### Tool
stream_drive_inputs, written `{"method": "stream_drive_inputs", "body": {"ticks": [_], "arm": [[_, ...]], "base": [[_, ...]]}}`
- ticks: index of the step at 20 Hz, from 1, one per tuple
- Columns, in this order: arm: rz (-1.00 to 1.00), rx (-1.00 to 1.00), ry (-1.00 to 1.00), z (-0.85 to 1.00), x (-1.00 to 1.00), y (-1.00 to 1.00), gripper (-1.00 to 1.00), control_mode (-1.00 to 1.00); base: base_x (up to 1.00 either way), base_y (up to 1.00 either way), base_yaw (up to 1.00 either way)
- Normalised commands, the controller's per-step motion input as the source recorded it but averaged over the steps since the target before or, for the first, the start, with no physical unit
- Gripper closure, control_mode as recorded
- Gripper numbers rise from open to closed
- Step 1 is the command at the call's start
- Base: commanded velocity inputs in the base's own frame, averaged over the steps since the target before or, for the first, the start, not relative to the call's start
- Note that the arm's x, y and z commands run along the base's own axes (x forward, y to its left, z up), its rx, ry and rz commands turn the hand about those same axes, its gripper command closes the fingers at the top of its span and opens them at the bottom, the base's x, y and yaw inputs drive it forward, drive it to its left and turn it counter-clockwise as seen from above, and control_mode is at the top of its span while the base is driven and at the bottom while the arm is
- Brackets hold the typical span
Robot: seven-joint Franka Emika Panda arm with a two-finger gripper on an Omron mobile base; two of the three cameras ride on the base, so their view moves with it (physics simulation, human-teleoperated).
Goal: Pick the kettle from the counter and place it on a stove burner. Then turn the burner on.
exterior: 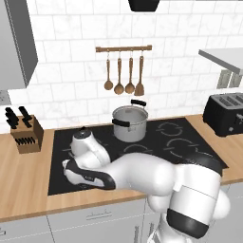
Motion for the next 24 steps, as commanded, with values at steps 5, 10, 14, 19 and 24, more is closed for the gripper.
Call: {"method": "stream_drive_inputs", "body": {"ticks": [5, 10, 14, 19, 24], "arm": [[0.0, -0.03, 0.0, -0.32, 0.19, 0.05, -1.0, -1.0], [0.0, -0.01, 0.0, -0.24, 0.1, 0.04, -1.0, -1.0], [0.0, 0.0, 0.0, -0.2, 0.04, 0.01, -1.0, -1.0], [0.0, 0.0, 0.0, -0.26, 0.14, 0.01, -1.0, -1.0], [0.0, 0.0, 0.0, -0.37, 0.15, 0.0, -1.0, -1.0]], "base": [[0.0, 0.0, 0.0], [0.0, 0.0, 0.0], [0.0, 0.0, 0.0], [0.0, 0.0, 0.0], [0.0, 0.0, 0.0]]}}
